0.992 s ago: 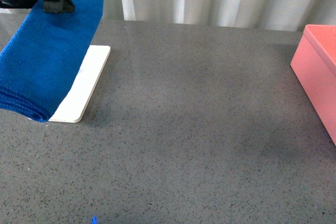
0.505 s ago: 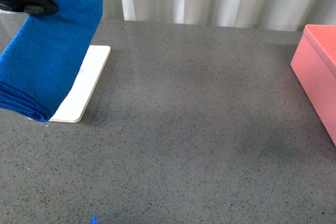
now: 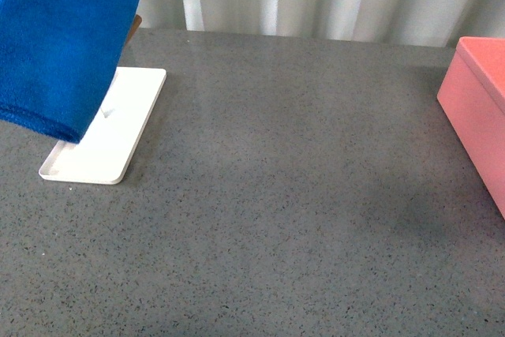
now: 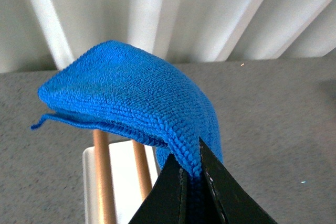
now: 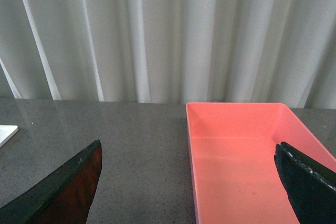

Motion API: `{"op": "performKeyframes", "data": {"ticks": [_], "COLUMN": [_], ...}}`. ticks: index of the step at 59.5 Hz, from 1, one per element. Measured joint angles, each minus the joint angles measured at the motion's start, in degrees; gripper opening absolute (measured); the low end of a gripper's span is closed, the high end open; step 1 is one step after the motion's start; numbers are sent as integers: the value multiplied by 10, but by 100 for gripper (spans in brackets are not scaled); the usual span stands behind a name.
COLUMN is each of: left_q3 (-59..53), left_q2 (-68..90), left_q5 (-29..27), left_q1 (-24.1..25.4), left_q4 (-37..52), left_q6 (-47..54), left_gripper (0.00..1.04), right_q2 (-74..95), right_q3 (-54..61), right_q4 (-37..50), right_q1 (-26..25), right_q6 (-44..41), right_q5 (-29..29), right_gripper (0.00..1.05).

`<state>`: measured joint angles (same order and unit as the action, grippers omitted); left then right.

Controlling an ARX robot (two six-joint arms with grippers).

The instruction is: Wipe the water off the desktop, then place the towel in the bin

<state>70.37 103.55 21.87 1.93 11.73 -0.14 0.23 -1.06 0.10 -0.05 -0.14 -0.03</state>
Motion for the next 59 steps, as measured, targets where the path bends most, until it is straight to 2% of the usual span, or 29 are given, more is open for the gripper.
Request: {"op": "performKeyframes", "data": {"ticks": [13, 27, 40, 57, 59], "left_q3": [-67, -104, -106, -106, -106], "left_q2": [-79, -106, -104, -104, -104], "left_q5": [97, 157, 124, 122, 122], "left_q1": [-51, -109, -125, -126, -126], "left_q4": [59, 125, 129, 129, 129], "left_q6": [-68, -164, -167, -165, -165], "left_gripper": [4, 4, 4, 4, 4], "right_q2": [0, 0, 0, 0, 7], "right_q3": [0, 0, 0, 0, -3], "right_q4": [0, 0, 0, 0, -10], "right_q1": [0, 0, 0, 0, -5], "right_q6": [0, 0, 0, 0, 7], "right_q5": [0, 0, 0, 0, -18], "right_gripper": [98, 98, 98, 98, 98]}}
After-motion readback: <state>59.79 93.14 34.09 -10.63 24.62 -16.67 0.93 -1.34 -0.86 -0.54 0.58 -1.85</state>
